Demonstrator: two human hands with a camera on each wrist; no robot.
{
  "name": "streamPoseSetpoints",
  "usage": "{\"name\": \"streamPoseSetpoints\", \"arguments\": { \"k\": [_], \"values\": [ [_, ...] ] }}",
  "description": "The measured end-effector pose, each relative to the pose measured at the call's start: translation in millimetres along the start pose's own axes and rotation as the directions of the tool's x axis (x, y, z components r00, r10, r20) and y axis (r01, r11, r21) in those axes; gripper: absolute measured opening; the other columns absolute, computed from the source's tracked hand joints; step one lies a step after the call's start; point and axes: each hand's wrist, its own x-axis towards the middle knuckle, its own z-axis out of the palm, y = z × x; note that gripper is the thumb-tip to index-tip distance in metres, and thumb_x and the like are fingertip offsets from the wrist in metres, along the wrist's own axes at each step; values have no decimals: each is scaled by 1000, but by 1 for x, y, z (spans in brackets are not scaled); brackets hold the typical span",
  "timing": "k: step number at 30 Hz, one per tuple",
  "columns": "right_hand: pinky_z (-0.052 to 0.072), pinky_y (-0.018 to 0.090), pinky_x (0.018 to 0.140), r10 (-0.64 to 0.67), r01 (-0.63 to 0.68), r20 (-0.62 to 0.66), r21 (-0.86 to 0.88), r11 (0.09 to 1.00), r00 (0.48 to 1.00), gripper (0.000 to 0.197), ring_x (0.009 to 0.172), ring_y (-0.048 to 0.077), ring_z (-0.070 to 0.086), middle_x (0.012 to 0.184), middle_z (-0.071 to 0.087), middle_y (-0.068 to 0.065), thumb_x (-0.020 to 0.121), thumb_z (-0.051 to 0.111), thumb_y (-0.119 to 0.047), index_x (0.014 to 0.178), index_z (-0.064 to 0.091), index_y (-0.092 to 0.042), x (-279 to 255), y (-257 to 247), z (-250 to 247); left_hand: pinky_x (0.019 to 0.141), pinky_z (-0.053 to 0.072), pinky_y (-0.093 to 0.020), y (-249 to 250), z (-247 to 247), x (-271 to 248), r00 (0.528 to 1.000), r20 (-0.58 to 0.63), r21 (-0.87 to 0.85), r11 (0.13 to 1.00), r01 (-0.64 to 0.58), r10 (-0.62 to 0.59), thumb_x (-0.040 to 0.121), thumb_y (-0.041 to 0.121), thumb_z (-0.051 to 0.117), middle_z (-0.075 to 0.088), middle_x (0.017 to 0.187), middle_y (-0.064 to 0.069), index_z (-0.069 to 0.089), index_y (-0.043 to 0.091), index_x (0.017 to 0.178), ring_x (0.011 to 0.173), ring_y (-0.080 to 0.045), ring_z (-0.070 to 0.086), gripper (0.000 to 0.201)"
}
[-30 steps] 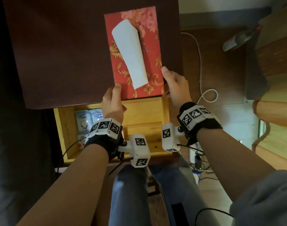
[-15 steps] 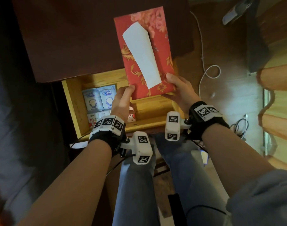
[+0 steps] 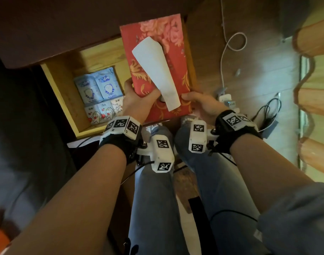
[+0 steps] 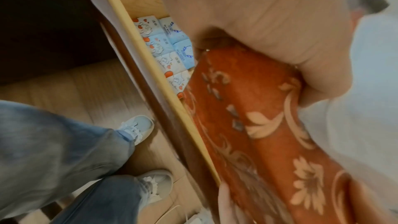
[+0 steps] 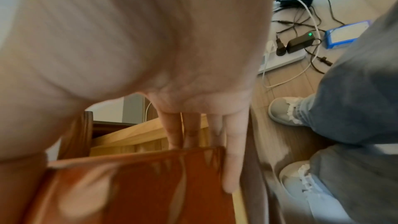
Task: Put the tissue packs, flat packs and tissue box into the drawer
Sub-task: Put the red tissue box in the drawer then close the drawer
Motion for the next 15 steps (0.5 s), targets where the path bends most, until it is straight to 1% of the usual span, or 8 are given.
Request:
{"name": "streamPoseSetpoints", "arguments": {
  "k": [2, 3, 4, 6, 8, 10, 12, 15],
  "values": [
    [55, 35, 86, 58, -58, -5, -42, 997, 998, 30, 114, 24, 58, 121, 62, 9, 84, 62, -18, 112, 53, -18, -3, 3, -4, 86, 44, -31, -6, 7, -4, 998, -21, 30, 998, 52, -51, 65, 46, 74, 57, 106, 5, 39, 20, 128, 94, -14, 55, 77],
    [56, 35, 86, 91, -91, -9, -74, 993, 996, 24, 117, 25, 57, 125, 60, 11, 86, 60, -20, 108, 53, -19, -5, 4, -7, 85, 41, -30, -9, 11, -7, 997, -36, 40, 996, 75, -74, 68, 45, 73, 55, 106, 4, 39, 19, 128, 93, -15, 52, 75],
    [58, 34, 83, 113, -114, -18, -99, 989, 993, 20, 118, 26, 57, 127, 59, 12, 86, 59, -22, 105, 54, -20, -7, 4, -9, 84, 39, -29, -10, 15, -9, 995, -41, 46, 994, 96, -94, 70, 45, 72, 54, 106, 3, 38, 19, 128, 93, -15, 50, 73],
    [58, 30, 80, 118, -122, -40, -127, 984, 992, 22, 114, 24, 60, 124, 61, 10, 86, 60, -26, 105, 54, -20, -9, 3, -15, 84, 39, -29, -11, 22, -11, 990, -39, 37, 990, 134, -133, 71, 44, 71, 53, 106, 4, 37, 19, 128, 92, -15, 49, 71],
    [58, 30, 82, 94, -100, -49, -151, 983, 994, 19, 107, 21, 64, 114, 66, 6, 85, 61, -31, 102, 56, -22, -9, 1, -19, 88, 43, -32, -11, 25, -7, 986, -36, 7, 987, 163, -163, 69, 44, 71, 54, 105, 5, 37, 19, 128, 93, -15, 52, 72],
    [58, 32, 84, 66, -74, -53, -168, 983, 996, 17, 101, 18, 67, 103, 70, 1, 85, 61, -36, 96, 58, -24, -6, -5, -21, 94, 48, -38, -6, 27, 1, 982, -46, -27, 983, 182, -183, 62, 49, 72, 56, 104, 5, 39, 19, 124, 96, -18, 58, 76],
    [59, 32, 81, 20, -35, -86, -179, 983, 996, 20, 96, 15, 69, 97, 71, -3, 83, 62, -40, 95, 59, -25, 0, -12, -24, 95, 50, -43, 1, 28, 10, 981, -69, -31, 984, 178, -180, 55, 54, 70, 58, 103, 4, 40, 18, 122, 98, -20, 60, 82],
    [61, 29, 74, -77, 43, -247, -140, 989, 966, 31, 90, 16, 69, 99, 72, 1, 83, 62, -42, 101, 64, -17, 15, -19, -31, 91, 48, -36, 6, 31, 26, 979, -129, -4, 987, 160, -160, 62, 52, 72, 55, 101, 3, 38, 16, 124, 97, -21, 57, 79]
  ]
}}
